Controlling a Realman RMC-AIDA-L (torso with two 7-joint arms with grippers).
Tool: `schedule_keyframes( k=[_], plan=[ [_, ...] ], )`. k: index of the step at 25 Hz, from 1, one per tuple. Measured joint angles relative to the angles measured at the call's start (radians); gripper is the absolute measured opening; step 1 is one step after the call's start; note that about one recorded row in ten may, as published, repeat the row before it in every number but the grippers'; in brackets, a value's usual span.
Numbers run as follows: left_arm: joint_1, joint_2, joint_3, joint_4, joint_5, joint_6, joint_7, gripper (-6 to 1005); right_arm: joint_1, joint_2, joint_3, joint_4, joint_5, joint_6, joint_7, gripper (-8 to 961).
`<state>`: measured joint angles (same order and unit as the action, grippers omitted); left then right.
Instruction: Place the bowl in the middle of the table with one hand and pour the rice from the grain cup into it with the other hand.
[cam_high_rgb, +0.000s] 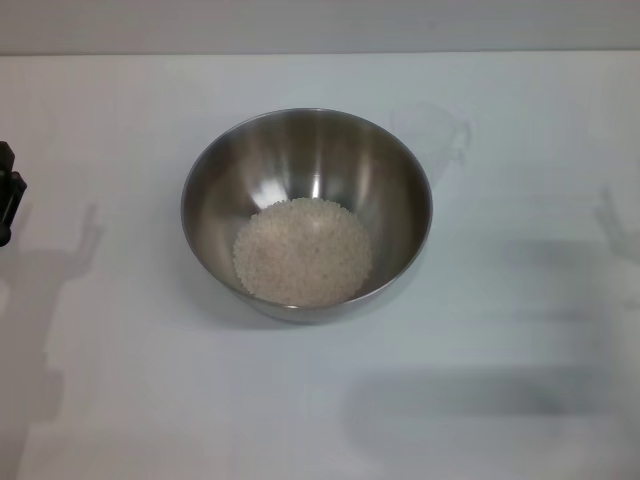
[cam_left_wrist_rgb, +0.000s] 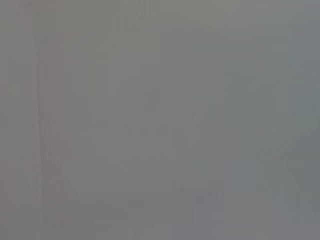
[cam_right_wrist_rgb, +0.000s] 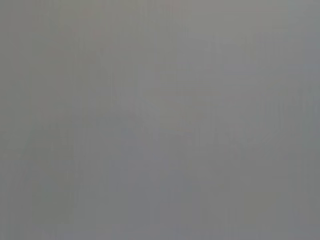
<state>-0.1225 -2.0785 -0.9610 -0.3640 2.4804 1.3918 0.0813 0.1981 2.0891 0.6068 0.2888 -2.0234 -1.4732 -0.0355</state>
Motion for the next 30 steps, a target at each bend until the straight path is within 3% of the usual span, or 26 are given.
schedule_keyframes(
  k=[10,30],
  plan=[
    [0.000,0.000,0.006,0.002,-0.009,-0.022,0.000,813,0.024,0.001,0.000,-0.022,0.000,0.005,0.001,843],
    [-0.010,0.001,0.027,0.033,-0.008,-0.050,-0.047,813,0.039,-0.003,0.010,-0.040,0.000,-0.030,0.008,842]
  ],
)
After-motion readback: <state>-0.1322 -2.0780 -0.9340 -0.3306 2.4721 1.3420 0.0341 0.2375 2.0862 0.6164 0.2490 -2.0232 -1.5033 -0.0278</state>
